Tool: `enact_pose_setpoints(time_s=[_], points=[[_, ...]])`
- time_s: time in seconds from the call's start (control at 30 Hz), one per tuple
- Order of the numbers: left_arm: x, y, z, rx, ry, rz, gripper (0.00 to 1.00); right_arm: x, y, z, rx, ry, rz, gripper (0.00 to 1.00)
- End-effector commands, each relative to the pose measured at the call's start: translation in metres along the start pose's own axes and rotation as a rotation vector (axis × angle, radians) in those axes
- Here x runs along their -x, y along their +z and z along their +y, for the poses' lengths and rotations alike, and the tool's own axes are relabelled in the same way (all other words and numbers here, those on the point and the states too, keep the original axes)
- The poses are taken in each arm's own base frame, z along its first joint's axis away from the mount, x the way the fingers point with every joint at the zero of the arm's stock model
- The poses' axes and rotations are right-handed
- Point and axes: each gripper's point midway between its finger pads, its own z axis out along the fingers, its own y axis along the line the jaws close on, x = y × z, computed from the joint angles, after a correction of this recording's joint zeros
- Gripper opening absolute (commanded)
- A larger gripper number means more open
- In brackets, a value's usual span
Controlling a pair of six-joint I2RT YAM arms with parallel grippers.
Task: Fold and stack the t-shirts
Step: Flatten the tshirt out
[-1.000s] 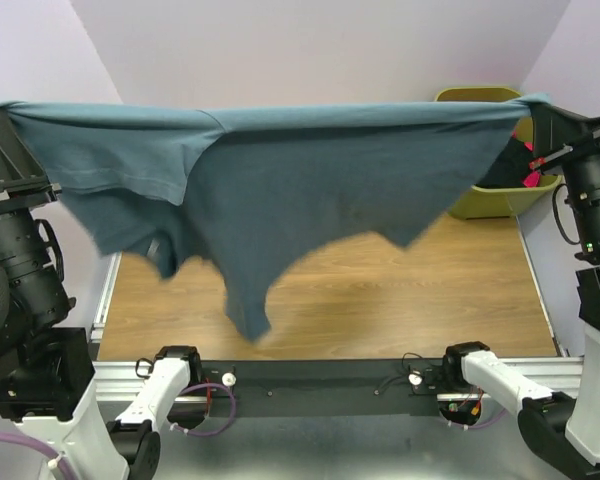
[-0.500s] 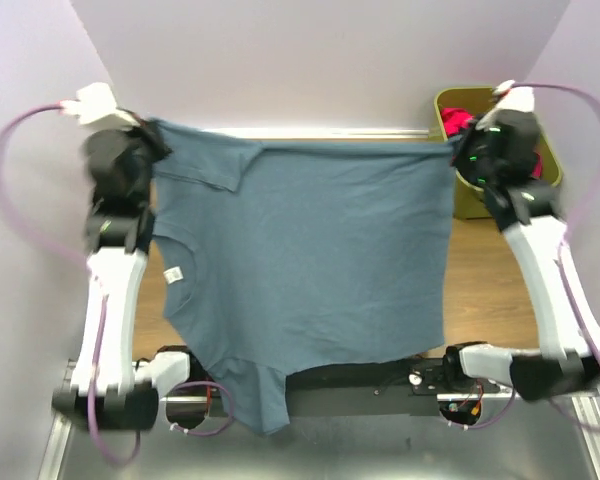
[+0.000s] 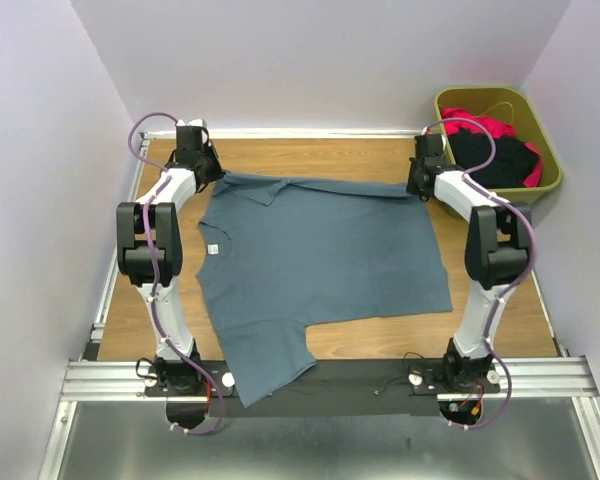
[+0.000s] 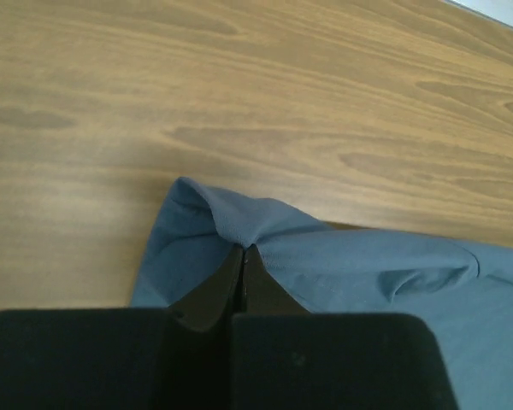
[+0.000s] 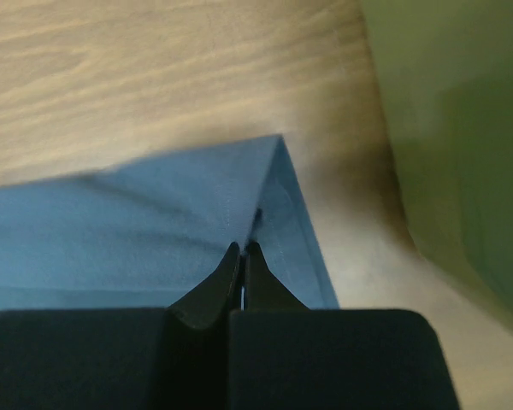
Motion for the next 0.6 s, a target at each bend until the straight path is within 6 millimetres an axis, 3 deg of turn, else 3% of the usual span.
enact_pose_setpoints(time_s=[0.0, 0.07, 0.23, 0.57], points=[[0.04, 0.0, -0.02, -0.094, 0.019, -0.049, 0.0, 0.04, 0.02, 0.007, 0.037, 0.043, -0.093, 0.01], [0.035, 0.007, -0.019, -0.106, 0.013, -0.021, 0.0, 0.044, 0.029, 0.01, 0.046, 0.04, -0.092, 0.01], [0.037, -0.001, -0.024, -0.124, 0.008, 0.011, 0.0, 0.055, 0.028, 0.007, 0.057, 0.052, -0.109, 0.01], [0.029, -0.046, -0.026, -0.106, -0.01, 0.07, 0.0, 0.059, 0.007, -0.009, 0.038, 0.039, -0.129, 0.01]])
